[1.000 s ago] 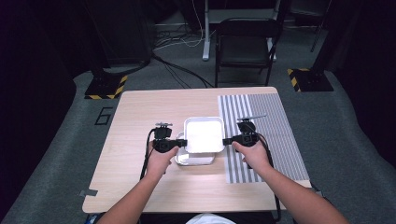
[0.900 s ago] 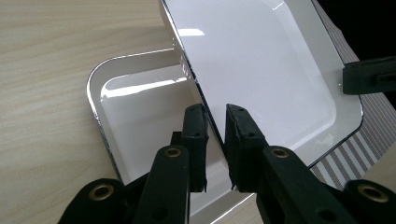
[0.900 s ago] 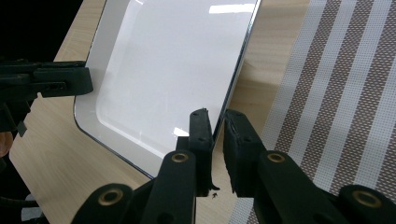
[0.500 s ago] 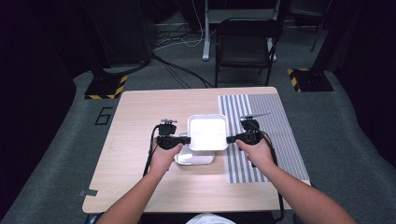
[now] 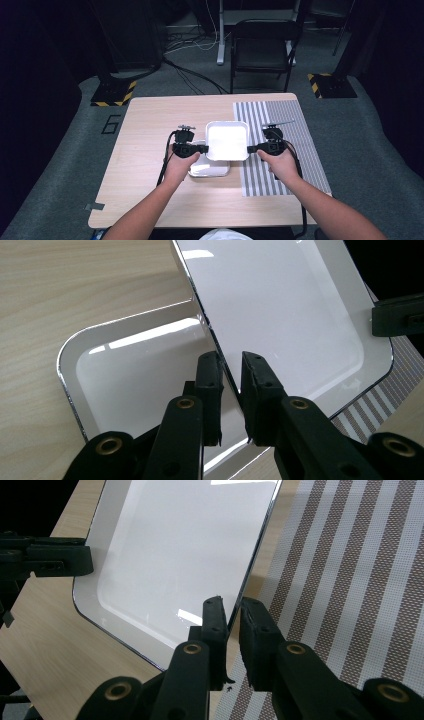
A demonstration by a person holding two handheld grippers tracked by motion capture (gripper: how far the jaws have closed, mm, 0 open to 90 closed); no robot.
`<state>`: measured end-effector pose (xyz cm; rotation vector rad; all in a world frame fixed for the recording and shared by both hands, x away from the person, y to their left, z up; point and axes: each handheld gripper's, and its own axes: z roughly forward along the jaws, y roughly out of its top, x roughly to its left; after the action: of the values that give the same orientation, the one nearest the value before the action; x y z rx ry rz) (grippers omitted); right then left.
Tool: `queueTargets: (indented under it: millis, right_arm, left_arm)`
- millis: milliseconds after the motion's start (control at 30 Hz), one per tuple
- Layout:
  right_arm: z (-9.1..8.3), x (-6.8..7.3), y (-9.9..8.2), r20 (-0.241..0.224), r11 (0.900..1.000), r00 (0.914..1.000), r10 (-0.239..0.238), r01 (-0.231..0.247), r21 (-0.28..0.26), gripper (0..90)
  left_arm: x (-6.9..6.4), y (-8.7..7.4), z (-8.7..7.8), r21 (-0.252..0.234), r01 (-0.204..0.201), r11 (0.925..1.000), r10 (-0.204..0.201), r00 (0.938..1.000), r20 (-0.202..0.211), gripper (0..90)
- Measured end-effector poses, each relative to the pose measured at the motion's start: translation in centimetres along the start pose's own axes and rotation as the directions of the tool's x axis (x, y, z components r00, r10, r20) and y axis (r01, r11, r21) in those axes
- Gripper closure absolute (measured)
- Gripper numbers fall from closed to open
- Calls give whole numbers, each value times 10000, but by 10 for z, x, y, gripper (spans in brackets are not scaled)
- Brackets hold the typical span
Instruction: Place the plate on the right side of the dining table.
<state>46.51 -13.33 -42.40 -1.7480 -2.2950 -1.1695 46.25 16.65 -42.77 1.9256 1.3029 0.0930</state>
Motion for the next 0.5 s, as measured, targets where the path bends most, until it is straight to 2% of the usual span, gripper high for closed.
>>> queueTargets:
  millis: [500]
  right_arm:
    - [-10, -10, -2, 319, 9998, 9994, 139, -134, -156, 815]
  left_arm:
    - [-10, 7, 12, 217, -147, 9997, 143, 9997, 212, 786]
